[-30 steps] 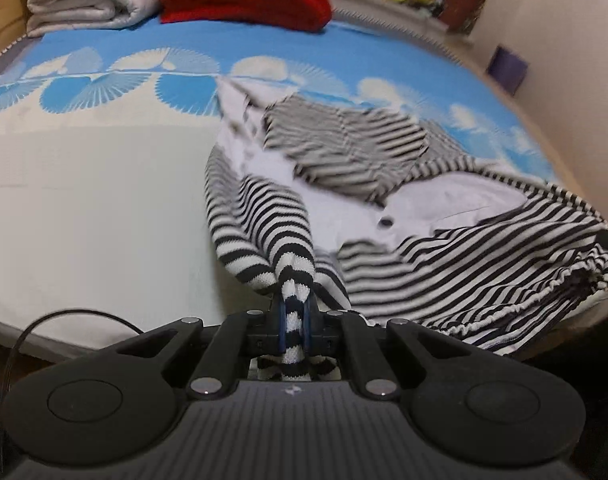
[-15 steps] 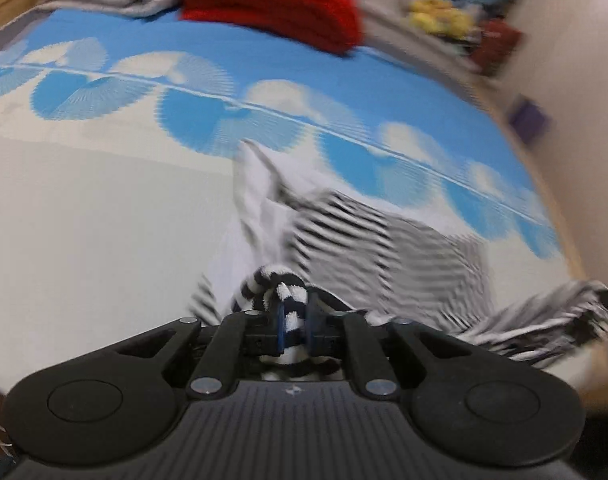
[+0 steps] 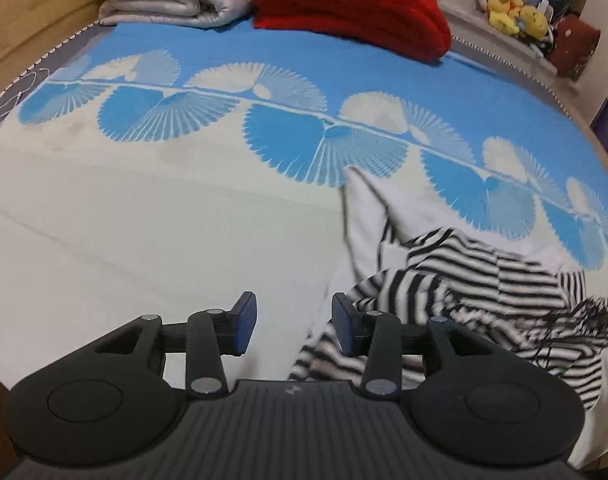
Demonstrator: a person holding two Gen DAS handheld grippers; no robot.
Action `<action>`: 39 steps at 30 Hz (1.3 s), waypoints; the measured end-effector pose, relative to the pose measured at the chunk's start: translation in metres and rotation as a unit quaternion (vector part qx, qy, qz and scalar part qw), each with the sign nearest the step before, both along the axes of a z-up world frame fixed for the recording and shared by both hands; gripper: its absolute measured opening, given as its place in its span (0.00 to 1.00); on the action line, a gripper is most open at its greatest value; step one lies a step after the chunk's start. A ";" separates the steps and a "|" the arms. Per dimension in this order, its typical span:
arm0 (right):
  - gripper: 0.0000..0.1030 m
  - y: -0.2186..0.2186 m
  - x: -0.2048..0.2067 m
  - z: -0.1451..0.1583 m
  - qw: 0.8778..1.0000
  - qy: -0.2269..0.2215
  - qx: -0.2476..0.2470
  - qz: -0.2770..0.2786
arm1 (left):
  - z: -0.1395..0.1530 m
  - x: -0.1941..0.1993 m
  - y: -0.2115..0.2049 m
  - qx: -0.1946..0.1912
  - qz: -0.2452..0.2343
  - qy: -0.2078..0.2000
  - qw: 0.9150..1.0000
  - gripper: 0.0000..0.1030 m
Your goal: Fold small clothes
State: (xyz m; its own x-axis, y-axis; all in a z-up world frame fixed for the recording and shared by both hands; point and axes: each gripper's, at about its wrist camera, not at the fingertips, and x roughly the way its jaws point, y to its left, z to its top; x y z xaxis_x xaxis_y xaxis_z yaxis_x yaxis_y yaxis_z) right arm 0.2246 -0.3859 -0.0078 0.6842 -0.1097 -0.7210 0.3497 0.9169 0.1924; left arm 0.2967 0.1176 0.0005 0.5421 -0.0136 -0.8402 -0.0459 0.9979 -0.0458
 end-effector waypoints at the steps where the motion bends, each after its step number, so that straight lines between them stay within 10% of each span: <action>1: 0.31 -0.002 -0.003 0.000 1.000 -0.001 -0.011 0.003 | 0.000 -0.003 0.003 0.001 -0.005 0.003 1.000 0.45; 16: 0.36 0.002 -0.015 -0.008 0.996 0.019 -0.041 0.082 | -0.023 0.003 -0.051 0.028 -0.211 0.042 0.976 0.82; 20: 0.51 0.010 0.002 -0.020 0.991 0.039 -0.054 0.113 | -0.053 0.010 -0.083 0.128 -0.255 0.064 0.956 0.82; 28: 0.57 0.040 0.039 -0.068 0.946 0.080 -0.187 0.251 | -0.065 0.026 -0.104 0.149 -0.286 0.029 0.946 0.81; 32: 0.57 0.058 0.047 -0.081 0.918 0.047 -0.242 0.309 | -0.077 0.036 -0.108 0.153 -0.276 -0.016 0.949 0.53; 35: 0.56 0.071 0.055 -0.080 0.905 0.017 -0.265 0.334 | -0.084 0.047 -0.101 0.126 -0.255 -0.026 0.958 0.12; 37: 0.51 0.075 0.064 -0.078 0.904 0.000 -0.266 0.336 | -0.079 0.057 -0.098 0.118 -0.241 -0.043 0.962 0.09; 39: 0.23 0.074 0.078 -0.077 0.909 -0.004 -0.246 0.337 | -0.068 0.069 -0.091 0.085 -0.216 -0.069 0.970 0.05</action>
